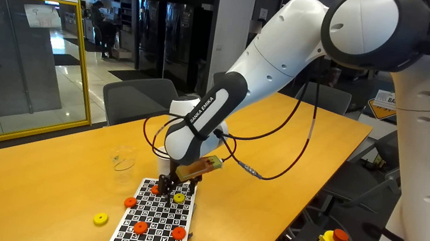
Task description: Put the yellow block in the white cup the put two orange blocks in the clear cup, then put the remaining yellow block in the white cup, then put the remaining two orange blocks in the clear cup
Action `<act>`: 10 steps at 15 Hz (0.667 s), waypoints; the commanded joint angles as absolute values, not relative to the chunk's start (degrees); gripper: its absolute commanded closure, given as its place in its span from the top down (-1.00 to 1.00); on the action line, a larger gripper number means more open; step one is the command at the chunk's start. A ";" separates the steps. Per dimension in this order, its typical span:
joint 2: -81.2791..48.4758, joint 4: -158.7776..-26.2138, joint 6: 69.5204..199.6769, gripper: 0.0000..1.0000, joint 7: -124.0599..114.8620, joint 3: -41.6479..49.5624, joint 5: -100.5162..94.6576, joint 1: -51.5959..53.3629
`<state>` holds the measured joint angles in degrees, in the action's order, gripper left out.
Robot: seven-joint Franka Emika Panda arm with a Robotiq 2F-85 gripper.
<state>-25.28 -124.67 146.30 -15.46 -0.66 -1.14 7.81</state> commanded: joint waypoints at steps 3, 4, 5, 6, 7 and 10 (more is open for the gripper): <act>-24.16 -123.69 143.36 1.00 -17.65 0.35 -2.61 9.76; -24.15 -123.63 143.18 1.00 -17.87 0.43 -2.74 9.88; -24.16 -123.57 143.04 1.00 -17.99 0.44 -2.74 9.91; -24.18 -123.56 143.04 1.00 -18.06 0.42 -2.71 9.91; -24.13 -123.62 143.18 1.00 -18.15 0.38 -2.68 9.89; -24.03 -123.77 143.49 0.35 -18.60 0.66 -3.27 10.14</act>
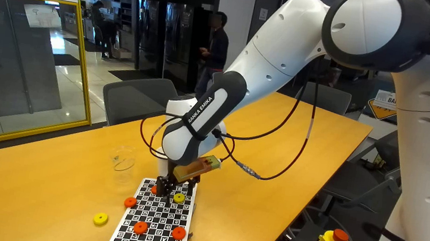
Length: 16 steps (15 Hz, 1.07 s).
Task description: Put the yellow block in the white cup the put two orange blocks in the clear cup, then put the remaining yellow block in the white cup, then put the remaining two orange blocks in the clear cup
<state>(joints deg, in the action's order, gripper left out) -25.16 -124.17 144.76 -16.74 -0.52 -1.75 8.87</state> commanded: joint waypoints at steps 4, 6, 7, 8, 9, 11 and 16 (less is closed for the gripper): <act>-23.30 -123.98 143.20 -0.29 -19.11 1.01 -3.77 10.23; -22.97 -124.09 142.72 -0.60 -19.79 1.24 -4.04 10.44; -22.82 -124.11 142.29 -0.55 -20.31 1.33 -4.25 10.55; -22.60 -124.12 141.65 -0.51 -20.73 1.38 -4.45 10.63; -22.31 -124.18 141.09 -0.51 -21.08 1.38 -4.53 10.61; -21.07 -124.06 139.10 -0.52 -21.75 1.47 -4.58 10.49; -16.32 -123.58 135.01 -0.52 -21.81 1.02 -4.39 9.62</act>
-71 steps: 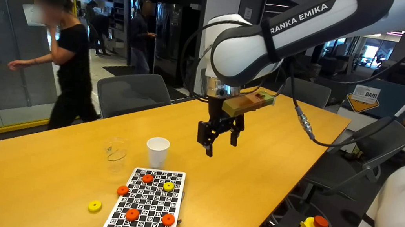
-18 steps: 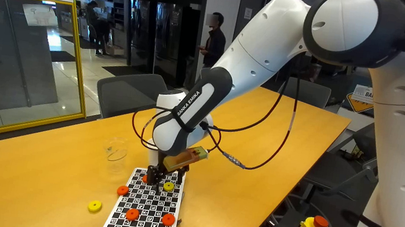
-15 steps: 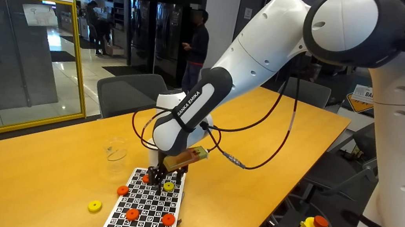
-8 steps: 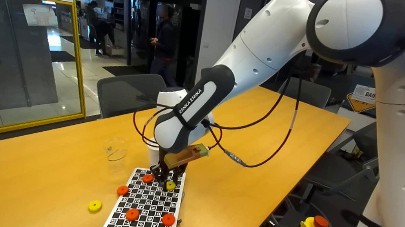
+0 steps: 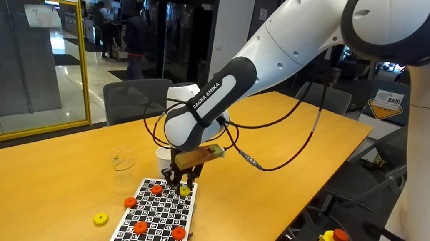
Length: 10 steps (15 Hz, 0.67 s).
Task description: Put the yellow block in the white cup the put two orange blocks in the clear cup, then put the remaining yellow block in the white cup, then put the remaining two orange blocks in the clear cup
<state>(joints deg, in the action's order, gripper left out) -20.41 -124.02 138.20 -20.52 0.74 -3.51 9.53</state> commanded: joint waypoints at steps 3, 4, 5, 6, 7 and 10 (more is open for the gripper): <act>-14.70 -121.05 134.17 -0.52 -21.71 0.71 -4.38 9.06; -14.26 -120.27 134.02 -0.52 -21.52 0.60 -4.38 8.87; -14.31 -118.99 133.75 -0.52 -21.33 0.53 -4.47 8.72; -14.52 -117.77 133.82 -0.52 -21.11 0.50 -4.56 8.56; -15.23 -116.03 133.84 -0.52 -21.01 0.62 -4.76 8.36; -17.45 -111.93 133.87 -0.52 -19.43 0.68 -4.17 7.34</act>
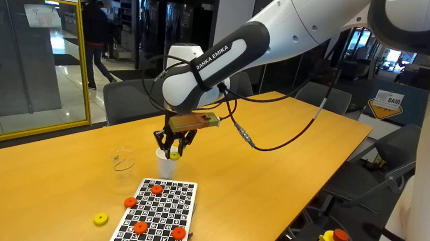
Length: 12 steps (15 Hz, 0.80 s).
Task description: Put the yellow block in the white cup the put two orange blocks in the clear cup, then put the remaining yellow block in the white cup, then put the remaining two orange blocks in the clear cup
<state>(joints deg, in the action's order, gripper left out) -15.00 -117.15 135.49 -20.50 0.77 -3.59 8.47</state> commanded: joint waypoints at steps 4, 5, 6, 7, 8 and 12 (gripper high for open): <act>-21.34 -106.59 133.33 -0.52 -17.42 0.94 -3.18 5.50; -22.30 -105.49 133.27 -0.52 -16.67 0.88 -2.83 5.02; -23.25 -104.61 133.41 -0.52 -16.25 0.87 -2.75 4.70; -24.35 -103.46 133.17 -0.52 -15.37 0.72 -2.29 4.21; -25.23 -102.51 132.88 -0.52 -14.54 0.55 -1.78 3.78; -27.74 -100.00 131.36 -0.52 -12.43 0.06 -0.21 3.10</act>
